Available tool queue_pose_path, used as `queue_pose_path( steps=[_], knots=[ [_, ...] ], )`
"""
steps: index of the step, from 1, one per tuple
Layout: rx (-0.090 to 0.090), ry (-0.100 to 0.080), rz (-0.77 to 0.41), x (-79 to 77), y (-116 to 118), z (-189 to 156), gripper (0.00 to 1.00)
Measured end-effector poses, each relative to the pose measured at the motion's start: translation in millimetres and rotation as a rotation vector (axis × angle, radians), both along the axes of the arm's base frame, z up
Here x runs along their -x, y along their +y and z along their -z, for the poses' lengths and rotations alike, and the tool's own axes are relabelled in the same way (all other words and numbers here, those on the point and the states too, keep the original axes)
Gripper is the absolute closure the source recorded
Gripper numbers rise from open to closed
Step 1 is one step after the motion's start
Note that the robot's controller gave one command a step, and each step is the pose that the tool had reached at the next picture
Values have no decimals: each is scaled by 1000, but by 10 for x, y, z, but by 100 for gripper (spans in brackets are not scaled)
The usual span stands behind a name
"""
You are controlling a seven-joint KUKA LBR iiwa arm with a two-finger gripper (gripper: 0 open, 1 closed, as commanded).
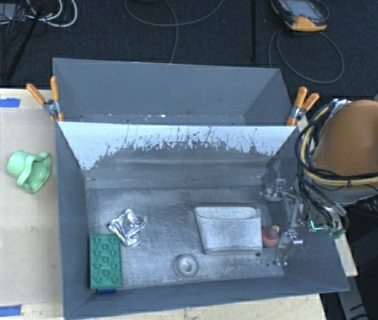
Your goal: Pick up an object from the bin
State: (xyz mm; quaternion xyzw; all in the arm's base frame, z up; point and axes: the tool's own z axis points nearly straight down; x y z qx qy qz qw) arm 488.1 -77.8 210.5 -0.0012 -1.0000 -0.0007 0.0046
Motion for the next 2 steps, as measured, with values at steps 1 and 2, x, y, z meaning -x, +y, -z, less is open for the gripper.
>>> queue_pose_path(
  steps=[1,2],
  knots=[
    [-1,-6,-201,-304,-33,1338,0],
    [1,-13,-204,-329,-31,1287,100]
  ],
)
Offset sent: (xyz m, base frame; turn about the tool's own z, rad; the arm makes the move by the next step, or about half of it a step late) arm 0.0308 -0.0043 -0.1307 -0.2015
